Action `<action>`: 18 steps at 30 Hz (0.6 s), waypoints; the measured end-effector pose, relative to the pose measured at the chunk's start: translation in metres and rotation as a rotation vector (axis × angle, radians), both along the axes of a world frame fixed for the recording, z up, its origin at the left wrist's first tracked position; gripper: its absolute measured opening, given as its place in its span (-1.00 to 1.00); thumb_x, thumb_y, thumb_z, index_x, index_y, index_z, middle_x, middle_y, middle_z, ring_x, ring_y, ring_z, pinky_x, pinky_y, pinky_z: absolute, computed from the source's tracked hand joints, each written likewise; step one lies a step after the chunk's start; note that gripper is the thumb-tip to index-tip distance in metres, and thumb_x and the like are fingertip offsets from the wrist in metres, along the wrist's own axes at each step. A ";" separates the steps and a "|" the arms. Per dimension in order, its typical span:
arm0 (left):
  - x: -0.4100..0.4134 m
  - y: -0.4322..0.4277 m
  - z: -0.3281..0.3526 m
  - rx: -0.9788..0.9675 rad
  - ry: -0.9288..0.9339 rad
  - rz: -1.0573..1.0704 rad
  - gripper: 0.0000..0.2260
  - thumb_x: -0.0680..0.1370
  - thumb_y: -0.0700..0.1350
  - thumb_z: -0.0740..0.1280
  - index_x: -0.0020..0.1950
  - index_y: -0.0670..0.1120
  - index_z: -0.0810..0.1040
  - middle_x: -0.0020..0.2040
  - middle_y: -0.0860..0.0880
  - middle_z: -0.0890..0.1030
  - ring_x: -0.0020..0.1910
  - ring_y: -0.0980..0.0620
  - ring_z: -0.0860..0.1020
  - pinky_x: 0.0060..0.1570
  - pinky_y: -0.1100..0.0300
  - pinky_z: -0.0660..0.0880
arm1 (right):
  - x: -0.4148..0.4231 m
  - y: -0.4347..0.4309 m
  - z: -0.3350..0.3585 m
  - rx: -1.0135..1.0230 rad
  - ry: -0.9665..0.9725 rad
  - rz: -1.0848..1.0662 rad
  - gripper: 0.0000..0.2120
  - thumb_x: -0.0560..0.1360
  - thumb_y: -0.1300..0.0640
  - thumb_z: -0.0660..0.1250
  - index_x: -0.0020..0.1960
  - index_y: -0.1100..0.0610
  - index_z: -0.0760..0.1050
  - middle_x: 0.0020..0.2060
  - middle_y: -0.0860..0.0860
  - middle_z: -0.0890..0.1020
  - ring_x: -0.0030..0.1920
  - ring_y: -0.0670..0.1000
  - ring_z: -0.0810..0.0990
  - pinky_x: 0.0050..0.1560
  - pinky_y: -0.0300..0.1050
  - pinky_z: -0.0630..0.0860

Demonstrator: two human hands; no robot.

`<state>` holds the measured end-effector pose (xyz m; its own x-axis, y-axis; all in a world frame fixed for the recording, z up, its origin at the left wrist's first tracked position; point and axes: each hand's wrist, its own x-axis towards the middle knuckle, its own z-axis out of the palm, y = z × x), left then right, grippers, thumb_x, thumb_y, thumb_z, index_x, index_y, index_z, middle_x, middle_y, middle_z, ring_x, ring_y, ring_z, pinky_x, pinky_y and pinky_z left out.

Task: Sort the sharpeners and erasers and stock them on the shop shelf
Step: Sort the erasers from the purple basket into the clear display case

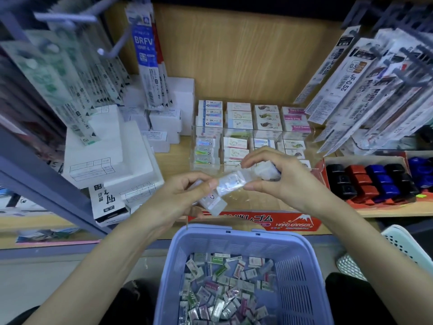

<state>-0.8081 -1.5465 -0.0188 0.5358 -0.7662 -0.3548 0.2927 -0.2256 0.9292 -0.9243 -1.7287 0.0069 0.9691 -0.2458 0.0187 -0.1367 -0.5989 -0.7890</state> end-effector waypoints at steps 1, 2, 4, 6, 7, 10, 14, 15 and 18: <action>0.004 0.002 -0.001 -0.015 0.019 0.065 -0.76 0.34 0.01 0.36 -0.10 -0.09 0.65 -0.17 -0.02 0.62 -0.32 0.12 0.55 -0.43 0.33 0.48 | 0.006 -0.001 -0.004 0.015 -0.010 -0.036 -0.77 0.36 0.15 0.49 -0.02 0.03 0.55 0.02 -0.17 0.58 0.09 -0.28 0.50 0.11 -0.50 0.31; 0.009 0.003 -0.001 -0.039 0.038 0.133 -0.75 0.35 0.01 0.36 -0.08 -0.10 0.65 -0.13 -0.03 0.62 -0.28 0.10 0.56 -0.40 0.33 0.49 | 0.013 -0.002 -0.007 0.059 -0.040 -0.105 -0.80 0.36 0.12 0.49 -0.05 0.01 0.55 -0.02 -0.20 0.59 0.06 -0.30 0.50 0.11 -0.49 0.32; 0.018 0.006 -0.001 -0.097 0.081 0.247 -0.75 0.33 -0.02 0.37 -0.07 -0.12 0.63 -0.17 0.01 0.62 -0.27 0.09 0.56 -0.36 0.34 0.50 | 0.034 -0.004 -0.015 0.072 -0.115 -0.260 -0.83 0.37 0.09 0.49 -0.10 -0.01 0.53 -0.05 -0.20 0.58 0.01 -0.28 0.51 0.08 -0.46 0.35; 0.024 0.007 0.000 -0.150 0.122 0.285 -0.76 0.30 -0.11 0.40 -0.06 -0.12 0.59 -0.25 0.04 0.60 -0.30 0.11 0.56 -0.33 0.34 0.51 | 0.059 -0.006 -0.024 -0.091 -0.113 -0.324 -0.81 0.39 0.06 0.48 -0.06 0.07 0.54 0.00 -0.11 0.53 -0.01 -0.16 0.51 0.06 -0.29 0.41; 0.026 0.008 0.000 -0.170 0.130 0.274 -0.74 0.29 -0.17 0.41 -0.03 -0.12 0.58 -0.26 0.04 0.60 -0.30 0.12 0.57 -0.30 0.35 0.52 | 0.072 -0.006 -0.029 -0.211 -0.062 -0.333 -0.75 0.41 0.02 0.46 0.00 0.13 0.54 0.05 -0.08 0.49 -0.01 -0.10 0.51 0.01 -0.15 0.45; 0.028 0.011 -0.003 -0.207 0.105 0.242 -0.68 0.25 -0.24 0.42 0.00 -0.11 0.56 -0.18 -0.02 0.62 -0.16 0.05 0.60 -0.22 0.34 0.53 | 0.100 -0.003 -0.039 -0.458 0.083 -0.338 -0.63 0.44 -0.08 0.40 0.10 0.15 0.54 0.16 -0.06 0.39 -0.13 -0.02 0.49 -0.23 -0.09 0.44; 0.031 0.012 -0.006 -0.230 0.016 0.259 -0.72 0.26 -0.19 0.51 -0.06 -0.05 0.59 -0.18 0.02 0.64 -0.12 0.05 0.59 -0.21 0.33 0.52 | 0.115 0.000 -0.048 -0.604 0.207 -0.246 -0.68 0.49 -0.07 0.36 0.15 0.09 0.54 0.20 -0.03 0.34 -0.11 0.06 0.54 -0.26 -0.11 0.43; 0.032 0.012 -0.006 -0.228 -0.013 0.264 -0.72 0.25 -0.16 0.54 -0.08 -0.03 0.60 -0.19 0.03 0.64 -0.14 0.08 0.59 -0.23 0.33 0.52 | 0.115 0.000 -0.049 -0.638 0.233 -0.236 -0.69 0.49 -0.07 0.34 0.15 0.08 0.55 0.21 -0.03 0.34 -0.08 0.07 0.55 -0.25 -0.11 0.42; 0.032 0.011 -0.004 -0.195 -0.104 0.301 -0.73 0.23 -0.05 0.48 -0.09 0.00 0.60 -0.20 0.09 0.63 -0.19 0.16 0.58 -0.29 0.34 0.50 | 0.101 0.007 -0.037 -0.353 0.096 -0.262 -0.69 0.48 -0.07 0.36 0.17 0.03 0.57 0.15 -0.06 0.37 0.02 -0.07 0.52 -0.13 -0.23 0.42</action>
